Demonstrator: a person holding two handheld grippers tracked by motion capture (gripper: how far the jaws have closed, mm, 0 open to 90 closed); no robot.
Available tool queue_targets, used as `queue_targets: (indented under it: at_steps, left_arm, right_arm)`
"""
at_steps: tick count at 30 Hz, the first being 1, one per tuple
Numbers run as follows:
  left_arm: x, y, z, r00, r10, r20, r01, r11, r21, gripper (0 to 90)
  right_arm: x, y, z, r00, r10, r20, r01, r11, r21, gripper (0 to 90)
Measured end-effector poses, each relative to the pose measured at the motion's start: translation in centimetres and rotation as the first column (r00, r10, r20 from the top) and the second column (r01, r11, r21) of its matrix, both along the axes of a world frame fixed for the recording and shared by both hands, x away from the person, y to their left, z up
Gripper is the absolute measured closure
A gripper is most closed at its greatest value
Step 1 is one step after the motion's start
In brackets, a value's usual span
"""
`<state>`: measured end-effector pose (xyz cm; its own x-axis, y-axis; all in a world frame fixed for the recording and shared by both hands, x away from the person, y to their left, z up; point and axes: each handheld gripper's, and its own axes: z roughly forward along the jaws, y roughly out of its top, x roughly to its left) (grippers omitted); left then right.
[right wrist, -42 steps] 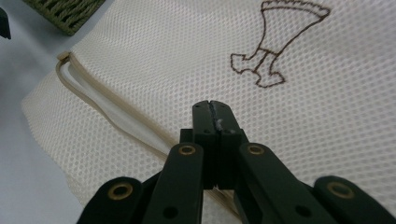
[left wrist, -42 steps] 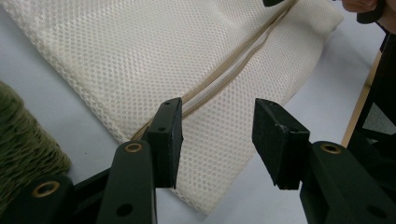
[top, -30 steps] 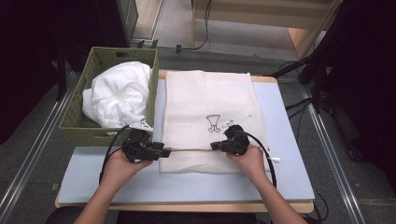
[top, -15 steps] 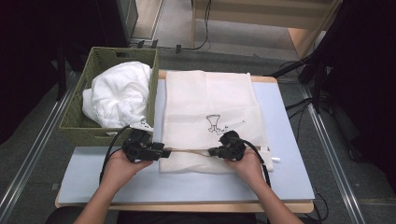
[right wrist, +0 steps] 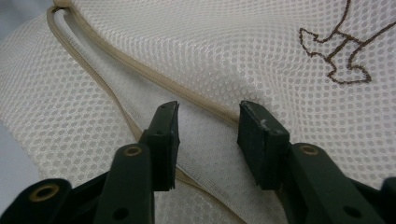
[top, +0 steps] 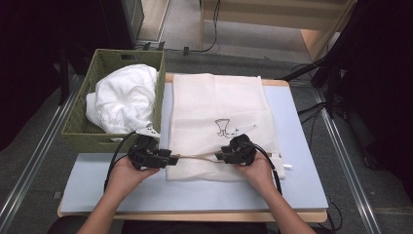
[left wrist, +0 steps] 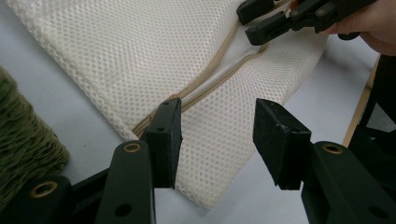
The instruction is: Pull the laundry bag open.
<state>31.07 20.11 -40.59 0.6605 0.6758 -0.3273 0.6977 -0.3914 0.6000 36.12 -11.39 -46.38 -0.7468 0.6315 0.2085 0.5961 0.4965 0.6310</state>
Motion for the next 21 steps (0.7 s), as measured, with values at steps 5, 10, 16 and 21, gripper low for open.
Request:
queue_targets:
  at_steps: [5, 10, 16, 21]
  left_arm:
    - [0.0, 0.1, 0.0, 1.0000, -0.001, 0.002, 0.001, 1.0000, -0.001, 52.9]
    - [0.0, 0.0, 0.0, 1.0000, -0.003, -0.002, 0.003, 1.0000, -0.001, 52.8]
    - [0.0, 0.0, -0.1, 1.0000, -0.004, -0.005, 0.004, 1.0000, -0.001, 52.3]
    - [0.0, -0.1, -0.2, 1.0000, -0.008, -0.006, 0.008, 1.0000, 0.002, 51.8]
  right_arm:
    - [-0.5, -0.8, 1.2, 0.9998, -0.002, 0.019, 0.001, 0.9997, 0.025, 53.6]
    - [0.0, -1.1, 0.7, 0.9998, -0.019, 0.009, 0.019, 0.9997, 0.015, 45.9]
    - [0.5, -0.2, -0.4, 0.9986, -0.036, 0.038, 0.037, 0.9990, -0.024, 33.3]
    - [0.2, 0.1, -0.6, 0.9974, -0.036, 0.062, 0.039, 0.9986, -0.037, 33.3]
